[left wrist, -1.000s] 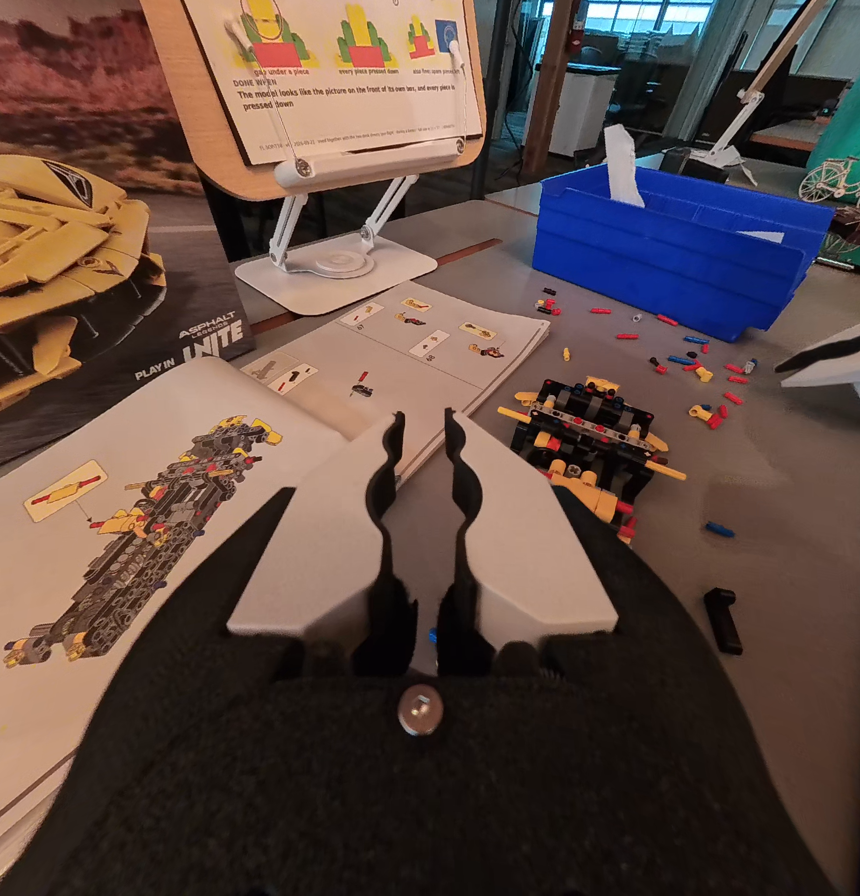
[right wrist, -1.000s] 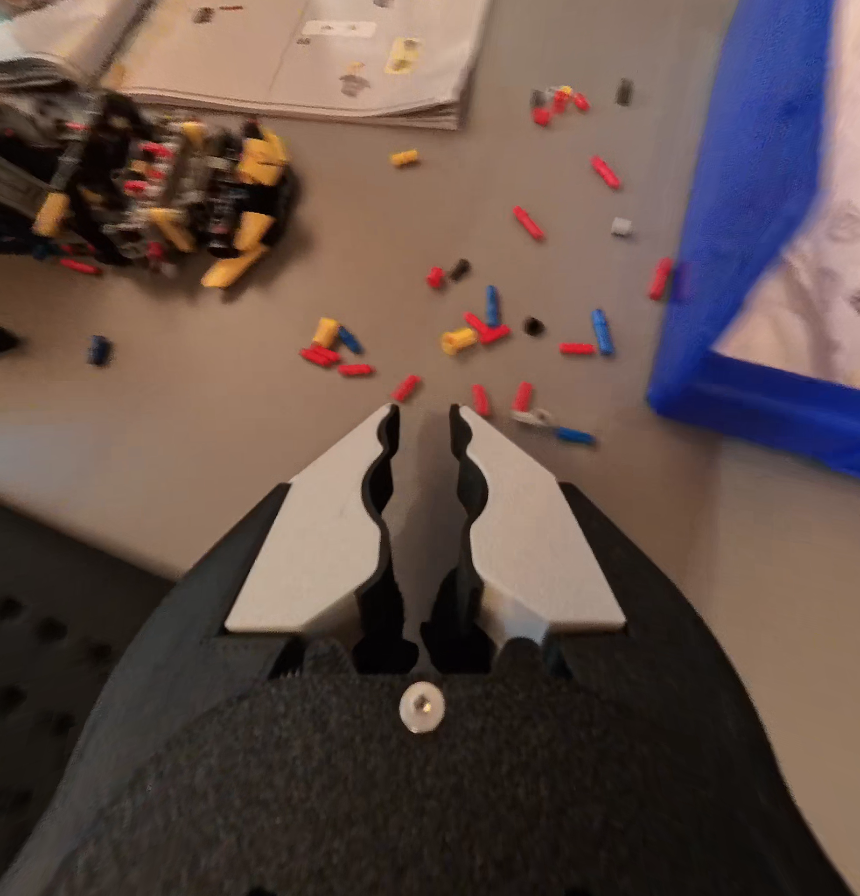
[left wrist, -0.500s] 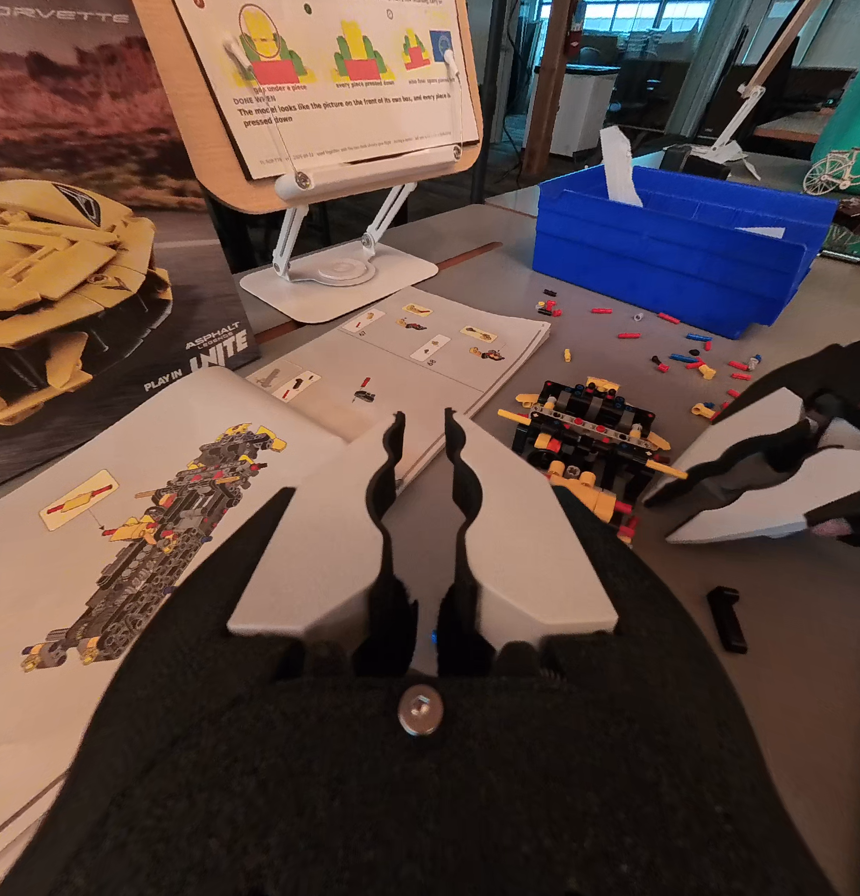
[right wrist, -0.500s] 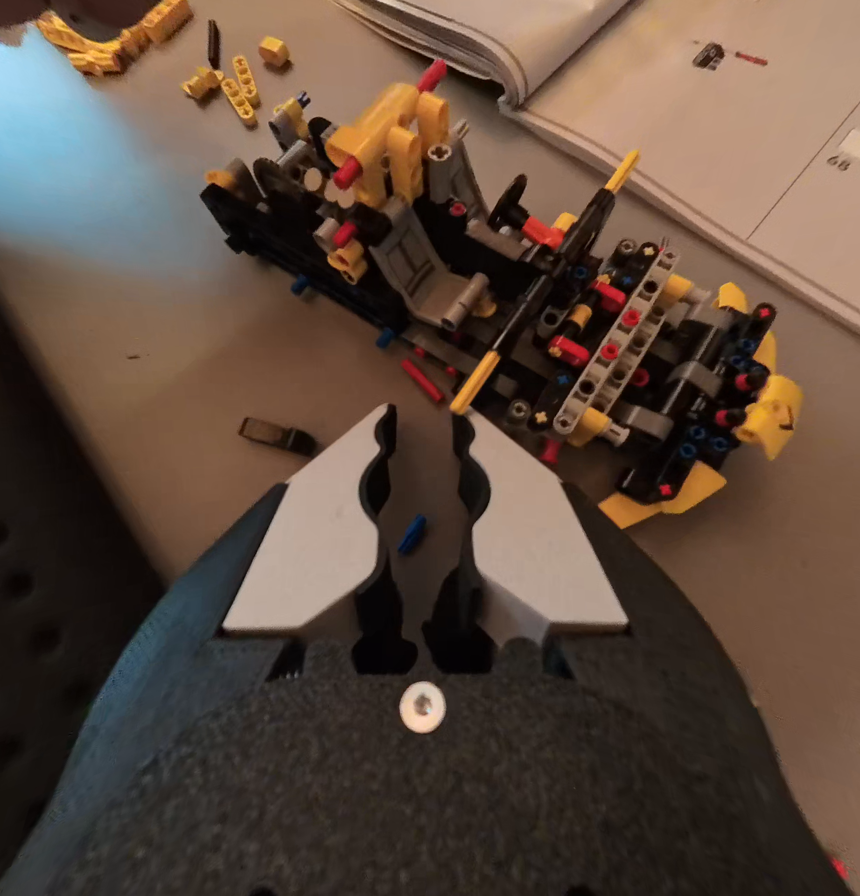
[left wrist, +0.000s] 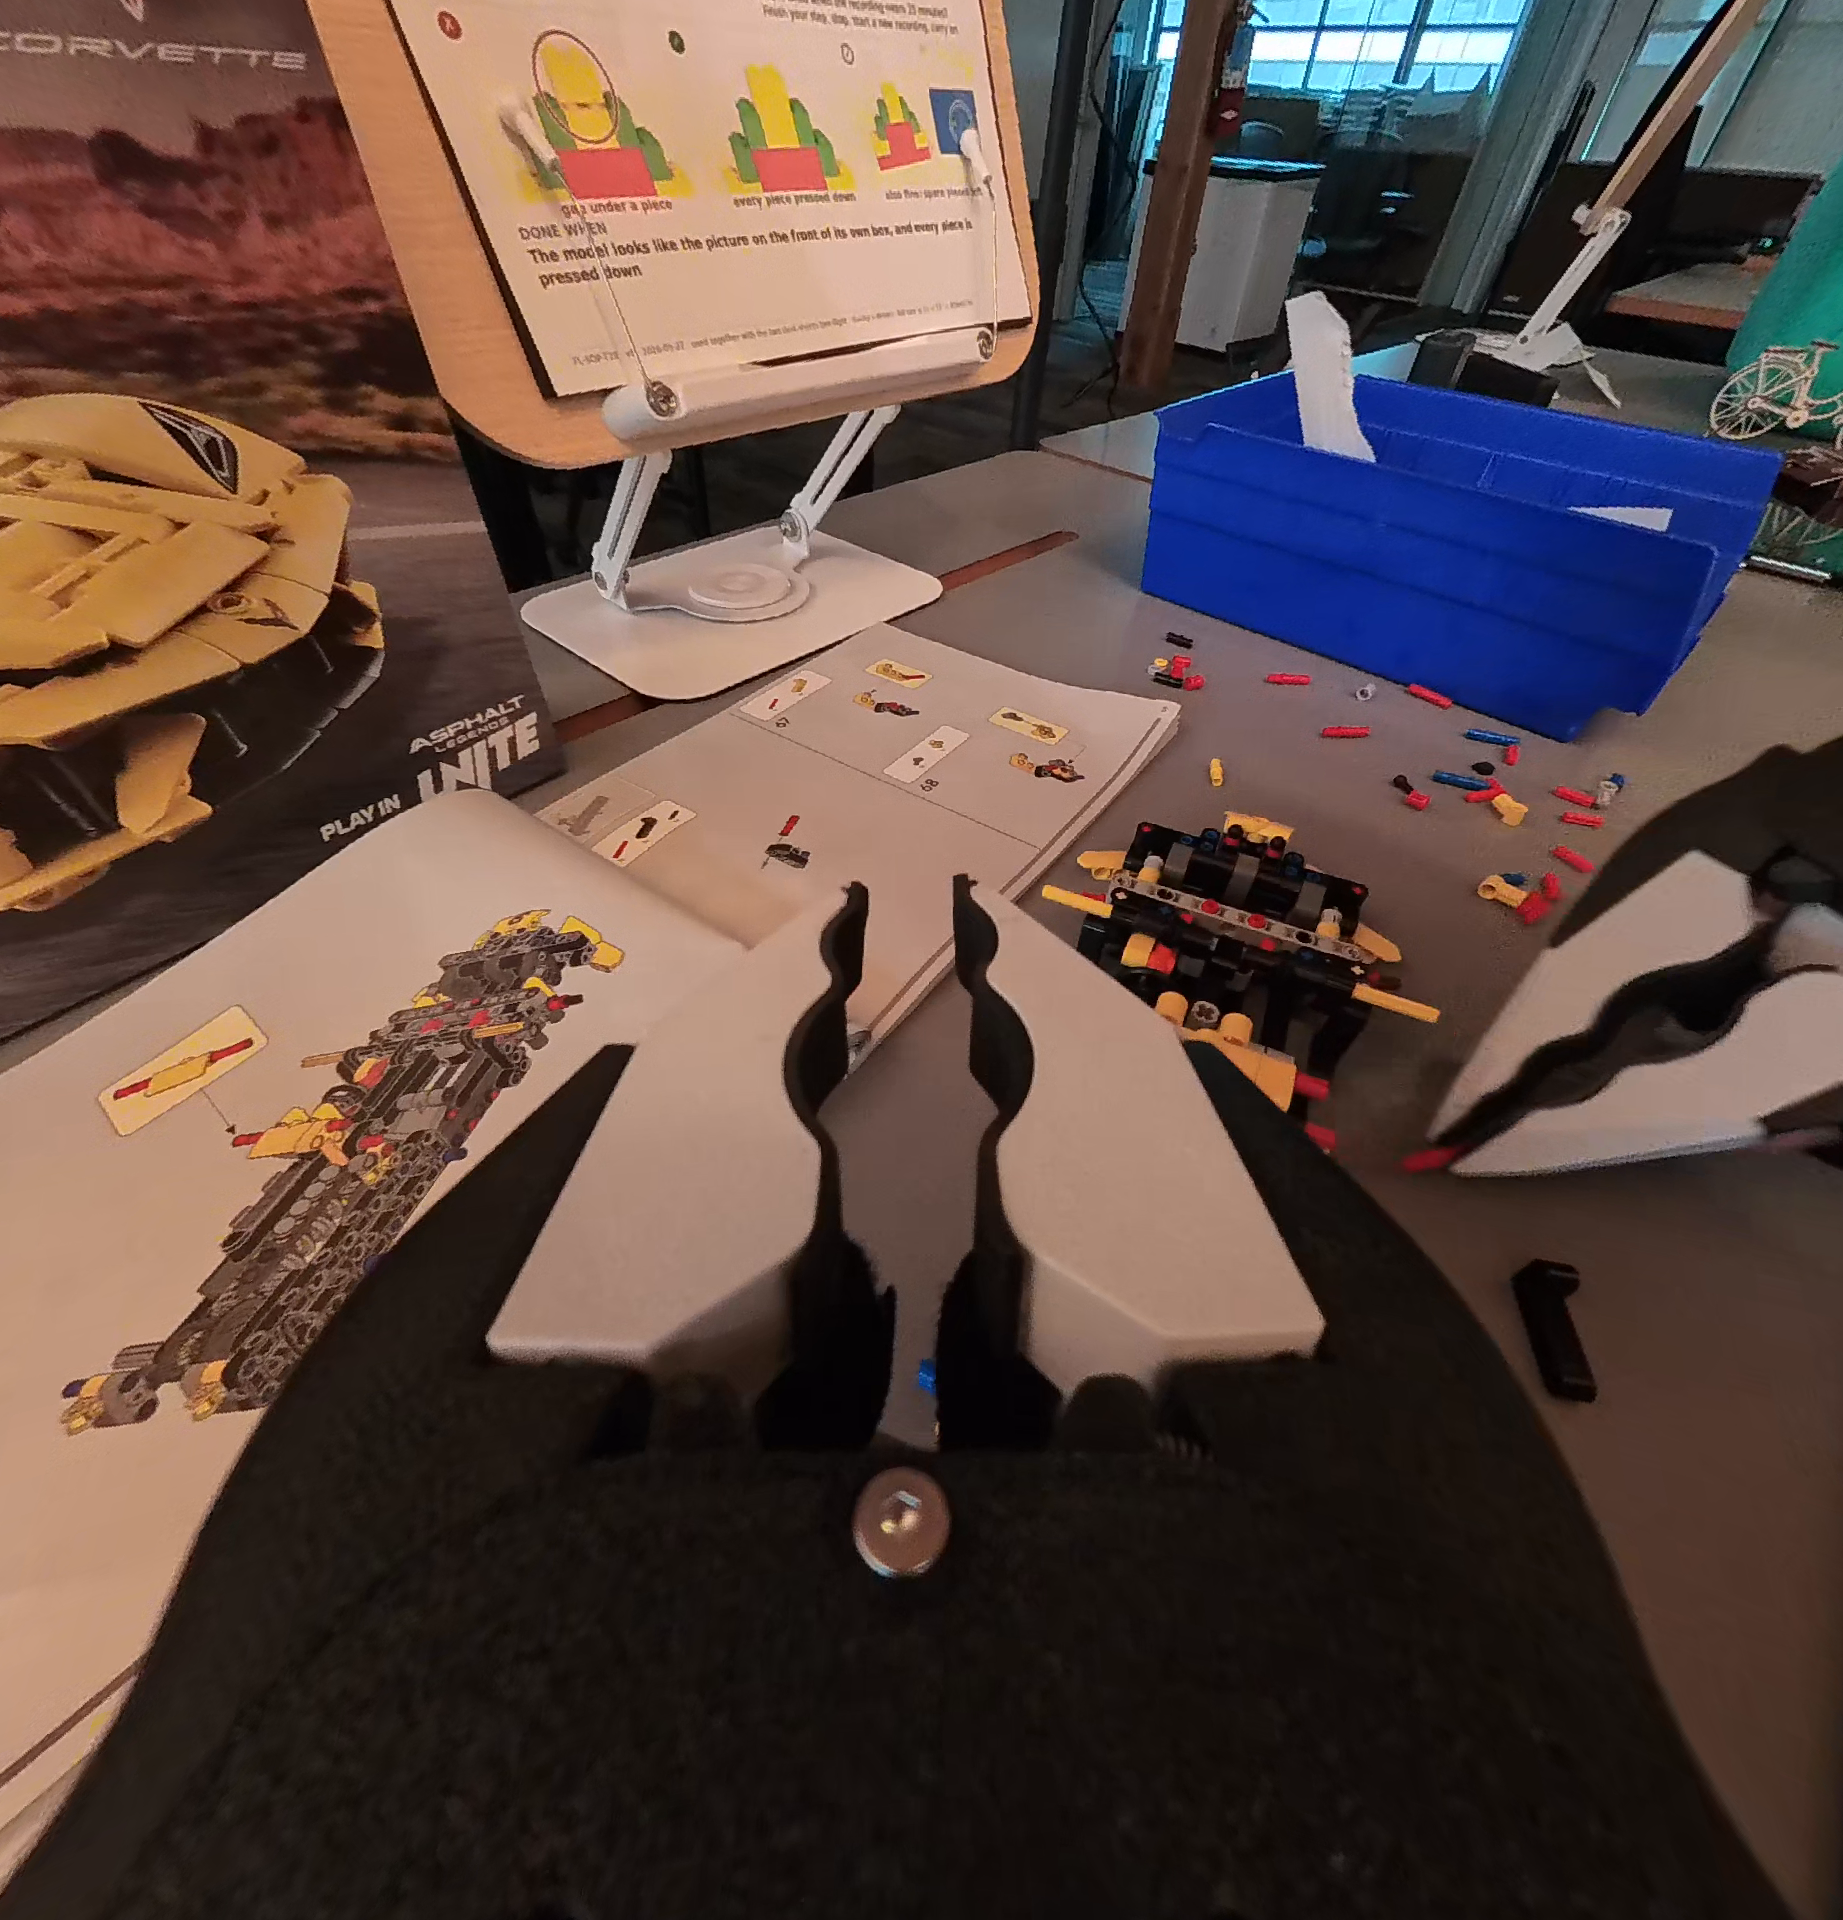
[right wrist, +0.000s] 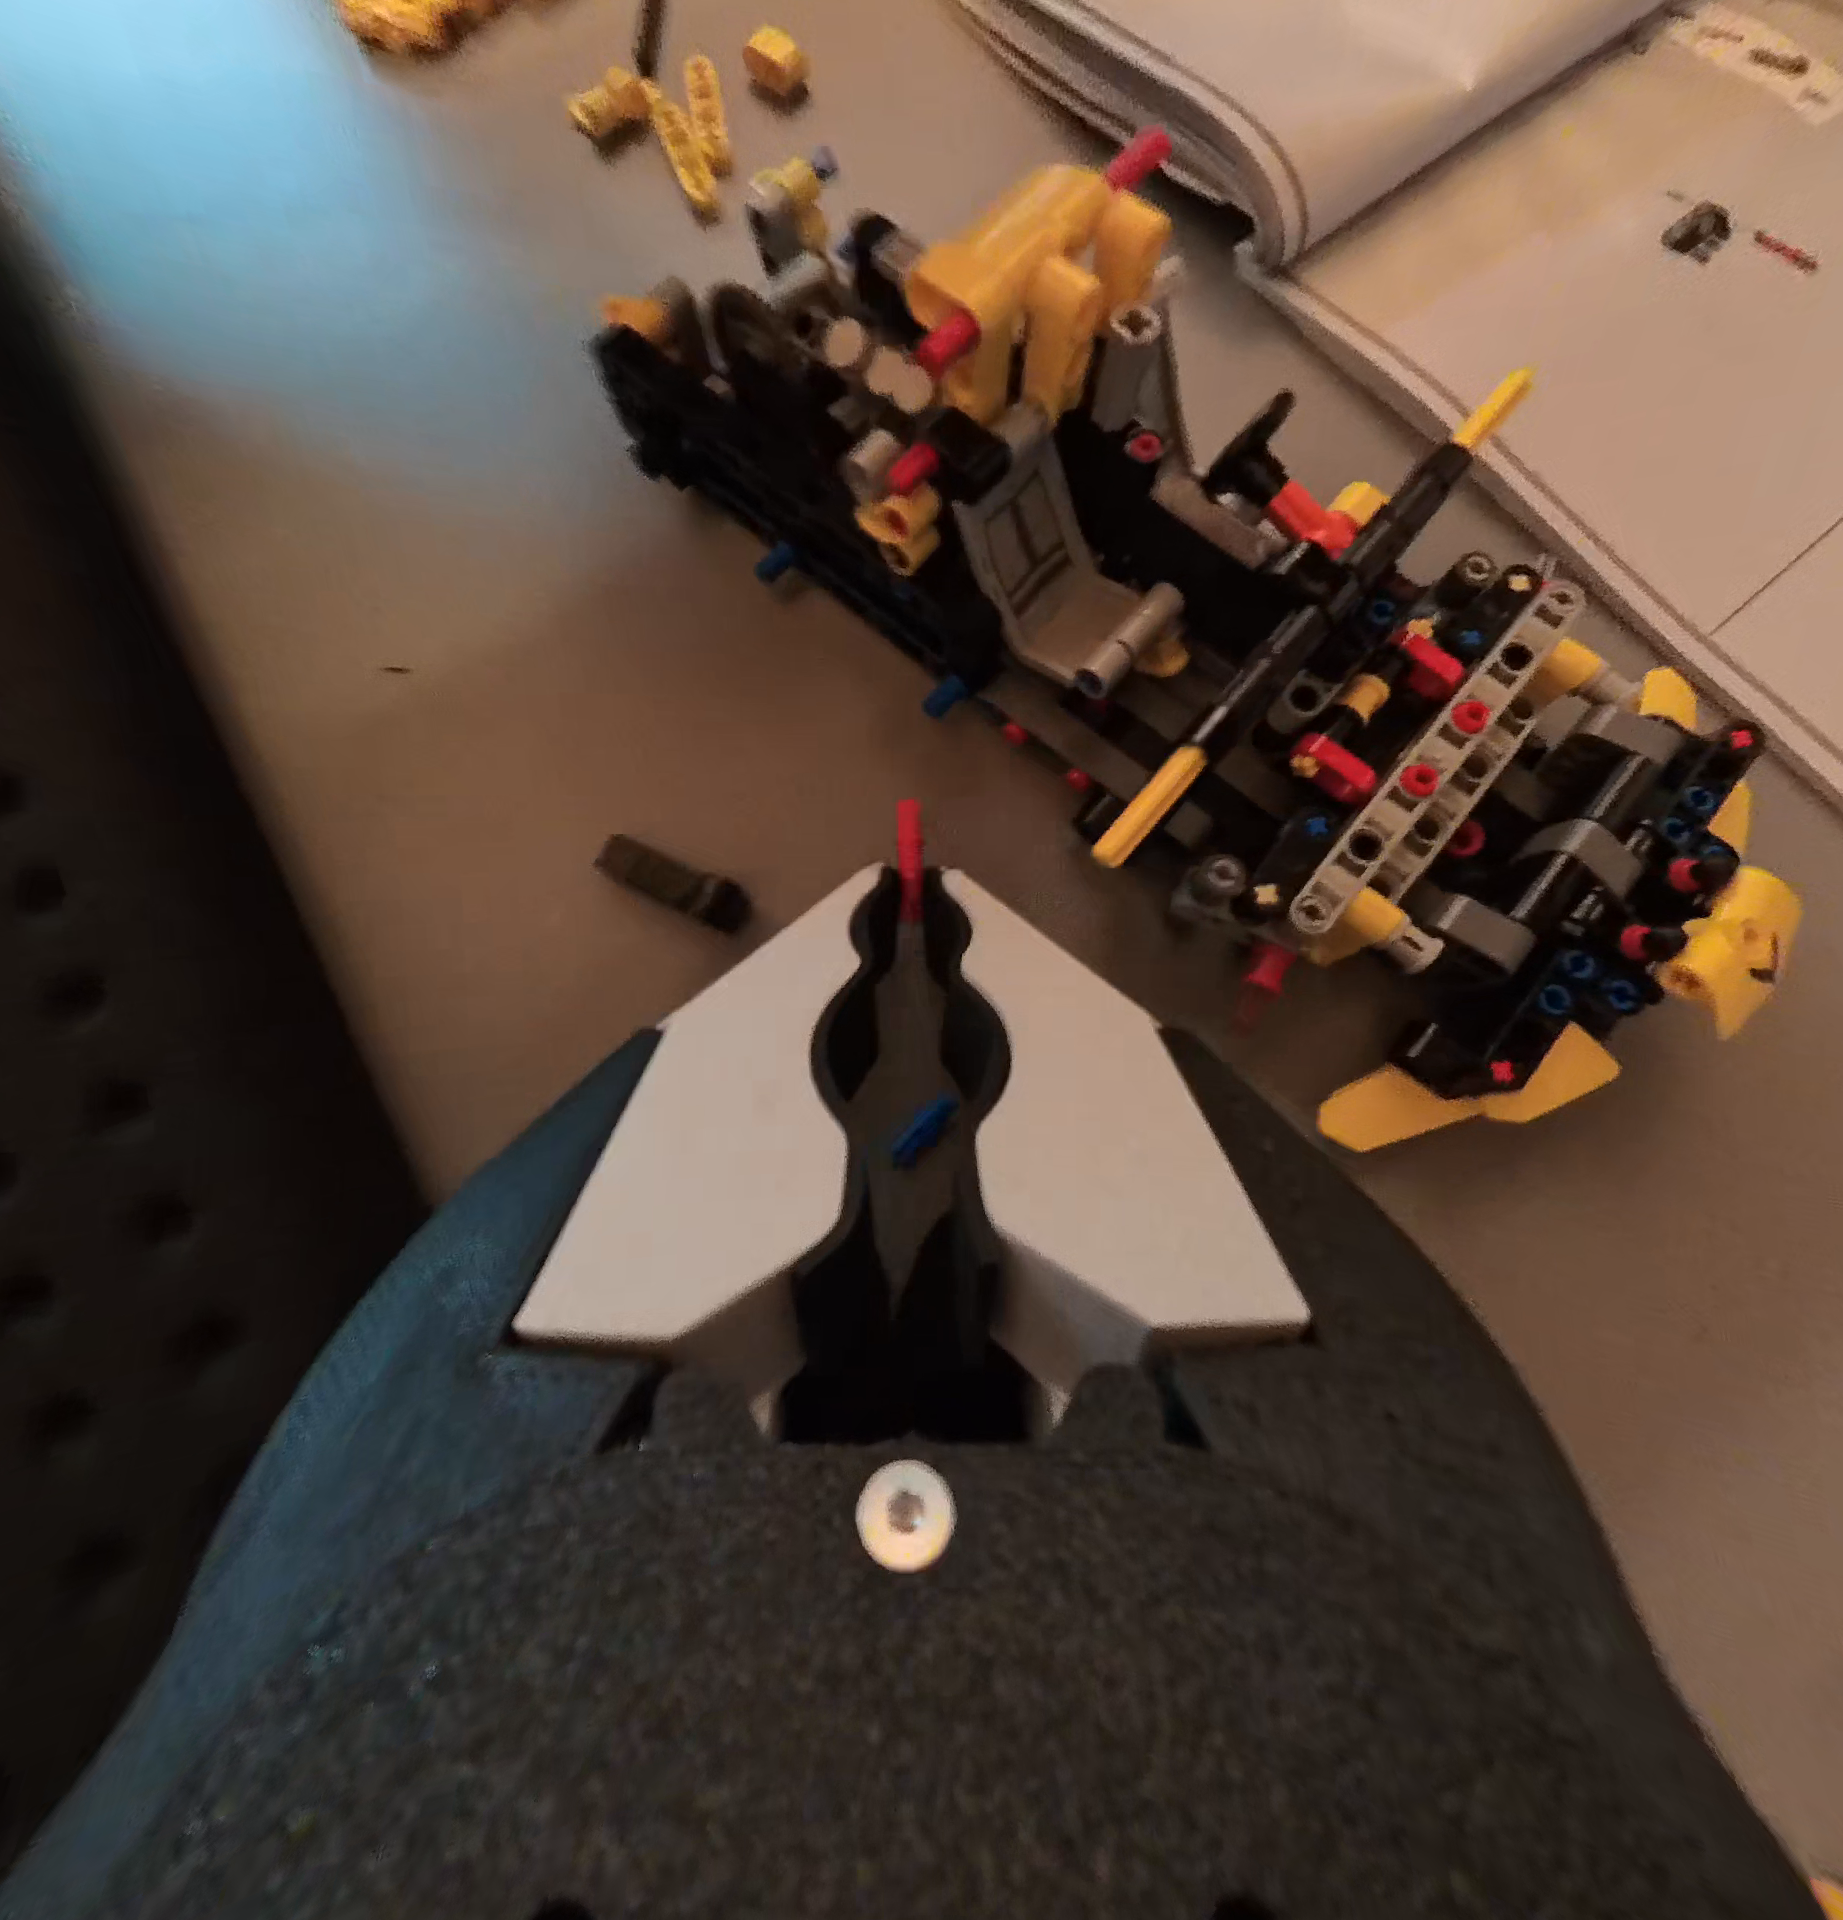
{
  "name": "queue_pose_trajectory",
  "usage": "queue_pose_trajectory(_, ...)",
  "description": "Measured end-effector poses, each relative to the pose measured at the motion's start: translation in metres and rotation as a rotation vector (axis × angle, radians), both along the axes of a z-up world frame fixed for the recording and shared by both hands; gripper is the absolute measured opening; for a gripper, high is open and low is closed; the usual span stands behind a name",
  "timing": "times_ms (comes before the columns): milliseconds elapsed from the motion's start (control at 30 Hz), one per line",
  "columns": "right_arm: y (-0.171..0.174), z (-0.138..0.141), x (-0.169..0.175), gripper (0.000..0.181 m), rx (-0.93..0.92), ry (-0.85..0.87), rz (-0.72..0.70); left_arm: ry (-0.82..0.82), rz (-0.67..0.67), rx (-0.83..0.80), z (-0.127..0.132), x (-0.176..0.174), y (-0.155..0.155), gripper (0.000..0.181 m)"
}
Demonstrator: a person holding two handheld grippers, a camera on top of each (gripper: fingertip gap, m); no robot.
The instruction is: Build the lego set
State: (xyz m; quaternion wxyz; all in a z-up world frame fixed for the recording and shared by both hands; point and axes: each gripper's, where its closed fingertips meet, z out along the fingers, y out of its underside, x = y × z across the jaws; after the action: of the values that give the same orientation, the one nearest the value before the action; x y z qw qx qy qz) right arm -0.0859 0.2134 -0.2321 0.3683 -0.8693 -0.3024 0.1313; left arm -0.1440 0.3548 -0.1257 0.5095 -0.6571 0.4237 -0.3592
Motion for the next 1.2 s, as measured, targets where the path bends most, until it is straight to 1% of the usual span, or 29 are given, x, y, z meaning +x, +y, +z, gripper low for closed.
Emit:
queue_pose_trajectory(67,-0.019,0.007,-0.006,0.004,-0.009,0.051,0.042,-0.003,0.0,0.001,0.001,0.0,0.0,0.016)
queue_pose_trajectory(167,-0.039,-0.008,0.002,0.004,-0.064,-0.035,0.031,-0.004,-0.006,0.001,0.002,0.001,-0.002,0.016)
queue_pose_trajectory(300,-0.042,-0.011,0.007,0.004,-0.048,-0.105,0.004,0.005,-0.017,0.005,0.0,0.004,-0.006,0.017)
queue_pose_trajectory(433,-0.042,-0.011,0.006,0.005,-0.057,-0.084,-0.004,0.012,-0.018,0.012,-0.001,0.004,-0.007,0.016)
queue_pose_trajectory(500,-0.041,-0.009,0.008,0.015,-0.053,-0.076,-0.024,0.011,-0.019,0.009,-0.002,0.004,-0.007,0.017)
queue_pose_trajectory(567,-0.041,0.003,0.012,0.017,-0.014,-0.027,-0.054,0.013,-0.019,0.004,-0.003,0.004,-0.006,0.017)
queue_pose_trajectory(633,-0.04,0.018,0.032,0.016,0.048,-0.004,-0.129,0.014,-0.019,0.001,-0.003,0.004,-0.006,0.017)
queue_pose_trajectory(667,-0.038,0.025,0.052,0.016,0.086,-0.013,-0.196,0.014,-0.02,-0.001,-0.003,0.004,-0.006,0.016)
queue_pose_trajectory(733,-0.036,0.033,0.103,0.015,0.148,-0.033,-0.368,0.007,-0.023,-0.003,-0.001,0.004,-0.007,0.016)
queue_pose_trajectory(833,-0.042,0.032,0.169,0.02,0.146,-0.038,-0.592,0.007,-0.031,-0.002,-0.002,0.005,-0.009,0.016)
queue_pose_trajectory(900,-0.046,0.032,0.196,0.02,0.158,-0.047,-0.679,0.013,-0.032,0.001,-0.003,0.006,-0.009,0.017)
queue_pose_trajectory(967,-0.047,0.033,0.211,0.02,0.179,-0.049,-0.735,0.02,-0.03,0.004,-0.004,0.006,-0.009,0.016)
queue_pose_trajectory(1067,-0.039,0.035,0.213,0.022,0.201,0.008,-0.758,0.024,-0.027,0.001,-0.006,0.006,-0.007,0.017)
queue_pose_trajectory(1133,-0.028,0.035,0.212,0.027,0.22,0.019,-0.756,0.022,-0.026,-0.001,-0.006,0.006,-0.007,0.017)
queue_pose_trajectory(1200,-0.01,0.039,0.214,0.035,0.264,-0.002,-0.741,0.025,-0.027,-0.004,-0.007,0.006,-0.007,0.016)
